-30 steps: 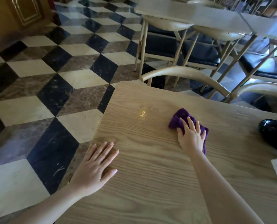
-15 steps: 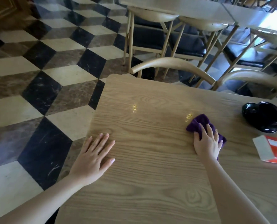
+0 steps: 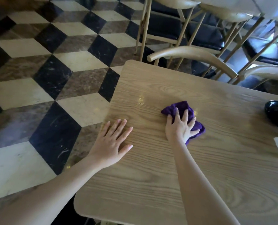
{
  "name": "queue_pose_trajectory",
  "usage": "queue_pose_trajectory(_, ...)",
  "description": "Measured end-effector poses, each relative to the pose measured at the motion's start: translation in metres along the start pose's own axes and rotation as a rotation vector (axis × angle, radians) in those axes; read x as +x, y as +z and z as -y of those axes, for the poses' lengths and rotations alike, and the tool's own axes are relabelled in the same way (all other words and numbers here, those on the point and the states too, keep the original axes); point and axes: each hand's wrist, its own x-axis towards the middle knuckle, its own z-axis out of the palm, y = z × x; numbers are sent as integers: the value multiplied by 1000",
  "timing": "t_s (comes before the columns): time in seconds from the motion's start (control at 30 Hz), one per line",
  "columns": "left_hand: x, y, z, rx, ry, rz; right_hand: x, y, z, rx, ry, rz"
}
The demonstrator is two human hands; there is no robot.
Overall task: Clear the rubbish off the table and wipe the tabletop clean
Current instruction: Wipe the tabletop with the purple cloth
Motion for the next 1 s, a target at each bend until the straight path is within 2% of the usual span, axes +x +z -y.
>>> queue_pose_trajectory(0.17,-42,0,-9,-49,-61,-10,-38,28,76,-25,-335,117)
queue_pose_trajectory(0.27,-77,-1,-17,-73,-100,-13,-61,34,93,-41,-457,160)
queue_pose_trajectory(0.4,-110,-5,-27,-51,-134,17,-84,36,83,-84,-658,204)
queue_pose_trajectory(0.63,-135,-2,-33,-50,-149,20,-80,14,9,-193,-1189,220)
queue_pose_trajectory(0.8,-134,-1,-35,-39,-156,26,-52,-11,-62,-247,-1198,188)
queue_pose_trajectory(1.0,-133,-2,-39,-32,-172,32,-18,-41,-137,-241,-917,154)
